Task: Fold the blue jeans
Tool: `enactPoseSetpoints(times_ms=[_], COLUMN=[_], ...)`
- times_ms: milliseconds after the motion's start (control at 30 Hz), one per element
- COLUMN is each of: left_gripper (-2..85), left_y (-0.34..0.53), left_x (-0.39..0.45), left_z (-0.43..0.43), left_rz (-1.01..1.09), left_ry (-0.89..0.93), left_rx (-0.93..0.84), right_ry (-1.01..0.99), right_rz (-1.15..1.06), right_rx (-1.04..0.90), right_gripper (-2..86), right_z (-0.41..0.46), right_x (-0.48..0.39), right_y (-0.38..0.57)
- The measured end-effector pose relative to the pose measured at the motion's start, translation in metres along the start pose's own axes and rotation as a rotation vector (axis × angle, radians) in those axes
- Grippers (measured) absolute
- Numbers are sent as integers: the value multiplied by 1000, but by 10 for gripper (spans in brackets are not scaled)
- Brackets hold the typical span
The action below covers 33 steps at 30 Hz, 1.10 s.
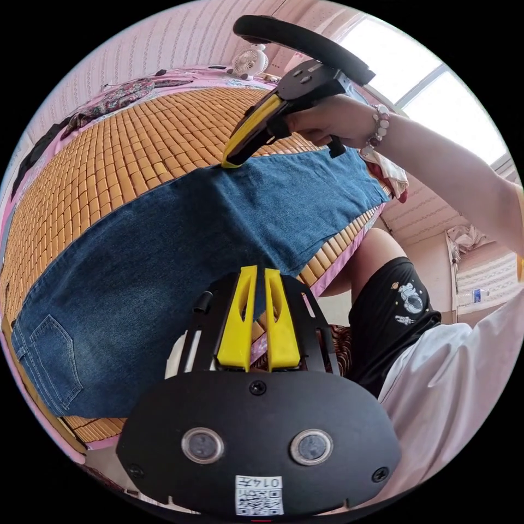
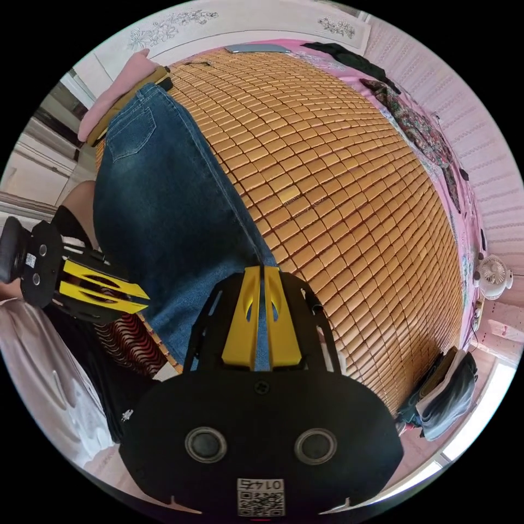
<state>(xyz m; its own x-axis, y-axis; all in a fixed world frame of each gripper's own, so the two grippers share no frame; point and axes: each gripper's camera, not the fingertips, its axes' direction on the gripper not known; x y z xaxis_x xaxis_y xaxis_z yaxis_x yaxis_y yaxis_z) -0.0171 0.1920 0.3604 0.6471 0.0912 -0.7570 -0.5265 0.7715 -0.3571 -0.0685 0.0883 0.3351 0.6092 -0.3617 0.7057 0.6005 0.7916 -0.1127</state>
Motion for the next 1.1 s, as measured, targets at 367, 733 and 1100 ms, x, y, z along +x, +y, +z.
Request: enactPoseSetpoints(times_ms=[367, 733, 1100], left_gripper=[-7, -10, -10], left_y=[-18, -10, -2], left_x=[11, 12, 27], left_z=[30, 45, 44], left_rz=[11, 5, 40], left_ry=[-33, -47, -117], left_rx=[-43, -67, -75], right_ry=[-3, 34, 18], right_rz=[95, -107, -134], right_rx=[-80, -222, -512], right_gripper=[-4, -9, -1], right_z=[103, 110, 133], right_x=[6, -28, -5], right_y=[-24, -61, -118])
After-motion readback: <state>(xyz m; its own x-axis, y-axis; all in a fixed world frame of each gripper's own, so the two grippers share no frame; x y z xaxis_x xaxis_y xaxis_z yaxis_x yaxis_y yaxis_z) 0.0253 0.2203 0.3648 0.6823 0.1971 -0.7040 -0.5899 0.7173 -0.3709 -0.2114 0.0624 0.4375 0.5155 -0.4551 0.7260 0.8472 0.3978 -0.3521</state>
